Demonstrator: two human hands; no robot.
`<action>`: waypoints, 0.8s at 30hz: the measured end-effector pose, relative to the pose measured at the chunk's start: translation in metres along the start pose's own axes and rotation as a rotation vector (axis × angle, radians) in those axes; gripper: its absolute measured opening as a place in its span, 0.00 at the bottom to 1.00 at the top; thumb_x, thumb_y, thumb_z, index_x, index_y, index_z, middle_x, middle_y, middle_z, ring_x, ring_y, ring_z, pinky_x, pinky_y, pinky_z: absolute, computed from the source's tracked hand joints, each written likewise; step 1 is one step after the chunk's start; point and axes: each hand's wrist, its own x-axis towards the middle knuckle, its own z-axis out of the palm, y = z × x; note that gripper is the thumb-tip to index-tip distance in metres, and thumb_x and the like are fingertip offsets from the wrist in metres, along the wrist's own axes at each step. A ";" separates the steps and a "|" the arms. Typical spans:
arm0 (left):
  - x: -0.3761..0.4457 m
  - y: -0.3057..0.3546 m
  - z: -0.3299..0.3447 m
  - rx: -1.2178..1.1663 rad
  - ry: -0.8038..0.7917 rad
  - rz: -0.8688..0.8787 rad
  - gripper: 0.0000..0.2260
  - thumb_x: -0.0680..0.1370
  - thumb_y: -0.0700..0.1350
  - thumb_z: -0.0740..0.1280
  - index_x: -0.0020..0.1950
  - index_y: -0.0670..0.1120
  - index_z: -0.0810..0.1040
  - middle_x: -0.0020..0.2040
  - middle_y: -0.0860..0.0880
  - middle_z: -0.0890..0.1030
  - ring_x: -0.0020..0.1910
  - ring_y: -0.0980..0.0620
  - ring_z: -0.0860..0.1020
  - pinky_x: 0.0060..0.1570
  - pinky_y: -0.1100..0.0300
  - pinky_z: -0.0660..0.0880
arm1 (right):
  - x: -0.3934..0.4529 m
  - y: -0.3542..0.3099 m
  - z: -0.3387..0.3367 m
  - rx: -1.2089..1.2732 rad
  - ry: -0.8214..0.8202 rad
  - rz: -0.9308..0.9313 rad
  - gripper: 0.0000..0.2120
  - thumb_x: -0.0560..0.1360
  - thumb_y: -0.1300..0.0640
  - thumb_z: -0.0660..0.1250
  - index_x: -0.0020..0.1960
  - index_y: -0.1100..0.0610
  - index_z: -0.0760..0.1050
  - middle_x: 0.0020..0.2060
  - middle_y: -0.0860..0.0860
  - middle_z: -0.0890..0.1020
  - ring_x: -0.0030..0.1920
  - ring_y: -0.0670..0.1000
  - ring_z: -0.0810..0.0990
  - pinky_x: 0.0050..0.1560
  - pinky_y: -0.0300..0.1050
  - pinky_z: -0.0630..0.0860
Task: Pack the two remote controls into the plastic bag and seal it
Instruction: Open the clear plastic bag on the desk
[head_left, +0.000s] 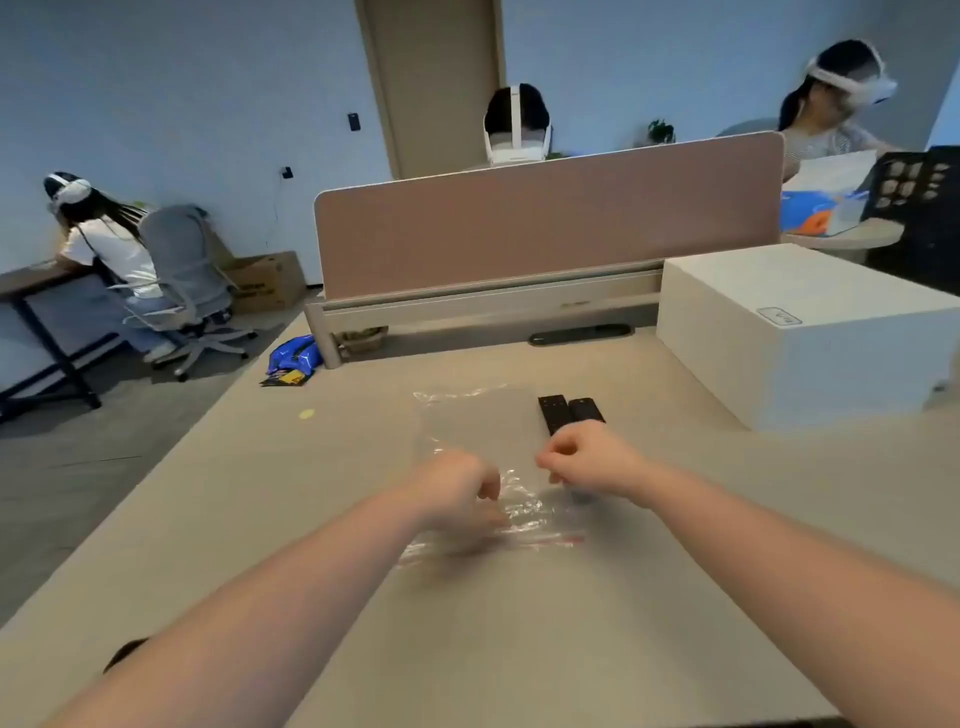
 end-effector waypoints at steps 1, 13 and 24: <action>-0.009 0.004 0.005 0.017 -0.014 -0.014 0.17 0.71 0.59 0.70 0.52 0.49 0.78 0.52 0.49 0.81 0.51 0.48 0.78 0.49 0.56 0.75 | -0.009 0.003 0.004 -0.011 -0.013 0.013 0.10 0.75 0.54 0.66 0.44 0.60 0.81 0.35 0.51 0.82 0.36 0.48 0.79 0.47 0.46 0.78; -0.025 0.017 0.035 0.008 0.102 -0.020 0.10 0.79 0.46 0.60 0.51 0.47 0.80 0.54 0.47 0.81 0.55 0.44 0.77 0.50 0.54 0.74 | -0.056 0.017 0.023 0.118 -0.112 0.107 0.14 0.77 0.55 0.64 0.34 0.56 0.74 0.27 0.51 0.78 0.25 0.46 0.76 0.24 0.33 0.73; -0.022 0.029 0.037 -0.344 0.245 -0.105 0.07 0.77 0.44 0.65 0.50 0.48 0.82 0.49 0.47 0.84 0.49 0.47 0.79 0.45 0.60 0.72 | -0.048 0.006 0.050 0.531 -0.085 0.246 0.13 0.76 0.49 0.65 0.39 0.57 0.76 0.36 0.56 0.80 0.31 0.50 0.76 0.29 0.40 0.74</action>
